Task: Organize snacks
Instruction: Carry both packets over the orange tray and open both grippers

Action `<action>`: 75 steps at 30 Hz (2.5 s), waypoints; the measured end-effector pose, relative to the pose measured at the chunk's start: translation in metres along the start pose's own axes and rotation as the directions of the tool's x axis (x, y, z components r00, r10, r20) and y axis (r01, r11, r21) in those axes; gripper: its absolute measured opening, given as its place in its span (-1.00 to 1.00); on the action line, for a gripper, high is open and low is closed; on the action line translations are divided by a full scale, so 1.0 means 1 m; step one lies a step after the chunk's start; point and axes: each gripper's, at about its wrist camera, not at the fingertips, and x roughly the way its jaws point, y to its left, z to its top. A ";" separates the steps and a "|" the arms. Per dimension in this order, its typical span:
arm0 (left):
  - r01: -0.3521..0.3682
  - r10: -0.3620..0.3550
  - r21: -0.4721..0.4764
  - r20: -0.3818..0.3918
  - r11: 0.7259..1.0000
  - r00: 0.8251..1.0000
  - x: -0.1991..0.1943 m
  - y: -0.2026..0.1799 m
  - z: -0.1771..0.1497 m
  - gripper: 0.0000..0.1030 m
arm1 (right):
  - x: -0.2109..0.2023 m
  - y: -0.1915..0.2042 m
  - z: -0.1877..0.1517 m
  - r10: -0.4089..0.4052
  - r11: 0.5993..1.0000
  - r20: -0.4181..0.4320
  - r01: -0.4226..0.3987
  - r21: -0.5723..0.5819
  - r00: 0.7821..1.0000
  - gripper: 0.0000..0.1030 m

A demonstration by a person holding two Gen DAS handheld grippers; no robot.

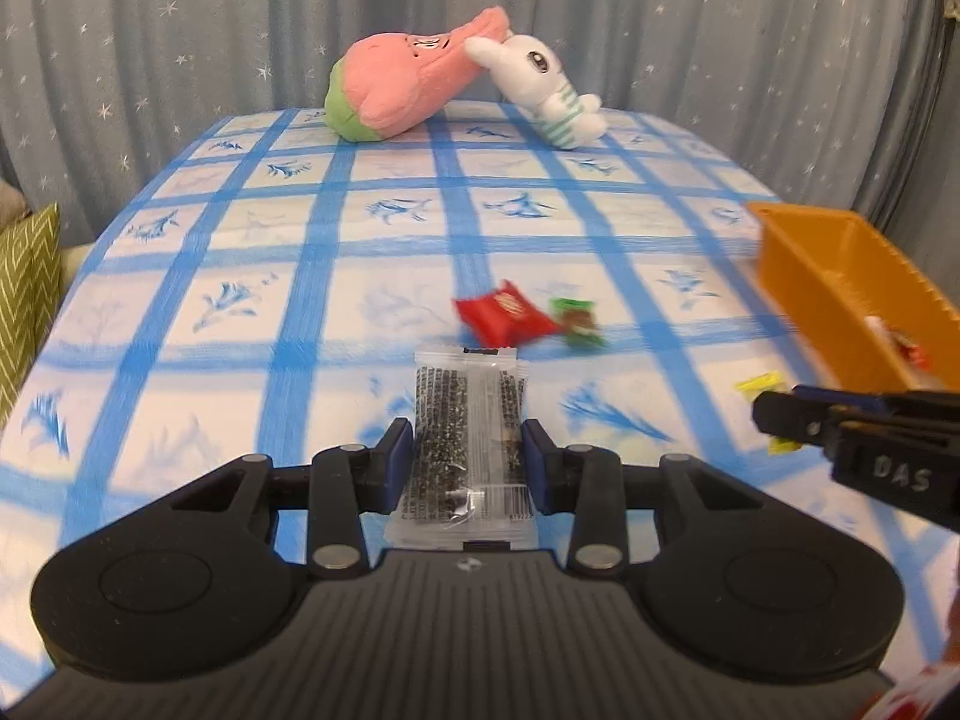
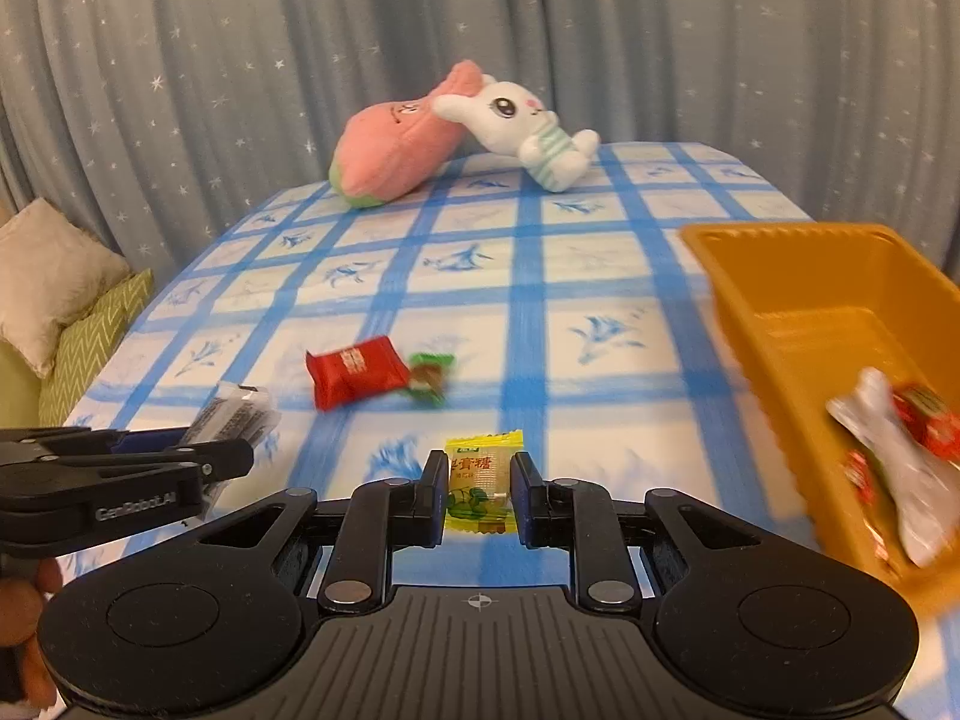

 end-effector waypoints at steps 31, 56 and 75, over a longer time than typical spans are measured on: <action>0.096 -0.096 0.008 0.041 0.995 0.995 -0.119 -0.120 -0.039 -0.32 | -0.160 -0.059 -0.042 -0.088 0.991 0.060 0.081 0.111 0.994 -0.57; 0.195 -0.198 0.073 0.036 0.978 0.980 -0.104 -0.183 -0.017 -0.32 | -0.191 -0.123 -0.029 -0.185 0.972 0.115 0.165 0.169 0.976 -0.57; 0.278 -0.282 0.100 0.026 0.955 0.959 -0.050 -0.246 0.031 -0.32 | -0.156 -0.187 0.011 -0.225 0.971 0.104 0.214 0.108 0.969 -0.57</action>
